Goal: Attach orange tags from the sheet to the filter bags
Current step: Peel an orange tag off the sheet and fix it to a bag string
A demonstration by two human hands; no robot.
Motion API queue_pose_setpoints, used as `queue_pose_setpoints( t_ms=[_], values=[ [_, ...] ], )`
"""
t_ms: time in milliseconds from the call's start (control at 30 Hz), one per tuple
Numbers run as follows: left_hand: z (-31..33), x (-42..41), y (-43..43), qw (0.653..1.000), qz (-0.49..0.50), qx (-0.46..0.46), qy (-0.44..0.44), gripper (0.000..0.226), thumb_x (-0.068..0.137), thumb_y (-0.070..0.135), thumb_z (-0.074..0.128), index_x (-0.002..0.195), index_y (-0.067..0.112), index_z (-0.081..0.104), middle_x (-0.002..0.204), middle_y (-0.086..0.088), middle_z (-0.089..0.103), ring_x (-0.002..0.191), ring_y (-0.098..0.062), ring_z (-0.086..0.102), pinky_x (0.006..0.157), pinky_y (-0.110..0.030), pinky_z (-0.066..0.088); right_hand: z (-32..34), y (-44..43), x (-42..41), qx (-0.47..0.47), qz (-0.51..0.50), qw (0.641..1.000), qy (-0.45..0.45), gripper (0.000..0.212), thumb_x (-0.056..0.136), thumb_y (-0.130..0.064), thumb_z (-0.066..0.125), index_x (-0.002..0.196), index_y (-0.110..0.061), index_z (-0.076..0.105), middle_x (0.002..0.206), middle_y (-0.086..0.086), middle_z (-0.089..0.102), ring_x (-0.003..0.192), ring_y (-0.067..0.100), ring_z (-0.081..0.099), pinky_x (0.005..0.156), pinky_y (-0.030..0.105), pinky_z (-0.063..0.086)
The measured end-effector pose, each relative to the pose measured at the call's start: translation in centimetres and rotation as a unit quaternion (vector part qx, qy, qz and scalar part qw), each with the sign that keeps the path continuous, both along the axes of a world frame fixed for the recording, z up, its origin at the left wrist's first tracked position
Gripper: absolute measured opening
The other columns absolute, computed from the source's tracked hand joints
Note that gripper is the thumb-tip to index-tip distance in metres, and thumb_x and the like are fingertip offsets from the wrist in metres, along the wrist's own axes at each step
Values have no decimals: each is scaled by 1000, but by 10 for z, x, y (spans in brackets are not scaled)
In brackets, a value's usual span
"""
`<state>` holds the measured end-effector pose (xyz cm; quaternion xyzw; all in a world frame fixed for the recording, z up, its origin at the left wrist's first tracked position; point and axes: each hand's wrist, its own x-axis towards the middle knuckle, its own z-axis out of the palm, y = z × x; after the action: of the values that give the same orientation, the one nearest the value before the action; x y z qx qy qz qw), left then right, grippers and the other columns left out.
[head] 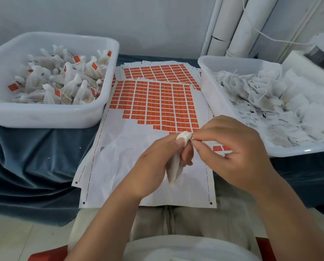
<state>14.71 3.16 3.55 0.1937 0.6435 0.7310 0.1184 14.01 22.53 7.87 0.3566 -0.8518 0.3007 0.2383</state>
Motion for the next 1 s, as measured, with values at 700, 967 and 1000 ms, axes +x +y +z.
queue_pose_setpoints(
  t_ms=[700, 967, 1000],
  values=[
    [0, -3, 1, 968, -115, 186, -122, 31, 98, 29, 44, 73, 16, 57, 64, 2, 46, 65, -16, 42, 76, -33, 46, 1, -6, -3, -215, 55, 829, -512, 26, 81, -43, 64, 77, -22, 78, 70, 5, 59, 67, 12, 52, 66, 27, 48],
    [-1, -4, 1, 968, -101, 184, -136, 34, 100, 31, 45, 72, 18, 58, 64, 2, 45, 65, -16, 44, 78, -33, 48, 13, -1, 3, -78, -36, 944, -320, 11, 93, -32, 75, 83, -35, 76, 78, -15, 71, 71, 3, 64, 64, 12, 48],
    [-1, -4, 1, 965, -104, 195, -143, 34, 100, 31, 45, 71, 18, 58, 64, 3, 44, 64, -15, 44, 77, -32, 48, 13, -2, 5, -77, -50, 954, -284, 11, 93, -29, 77, 84, -35, 74, 80, -16, 70, 73, 3, 64, 64, 12, 47]
  ],
)
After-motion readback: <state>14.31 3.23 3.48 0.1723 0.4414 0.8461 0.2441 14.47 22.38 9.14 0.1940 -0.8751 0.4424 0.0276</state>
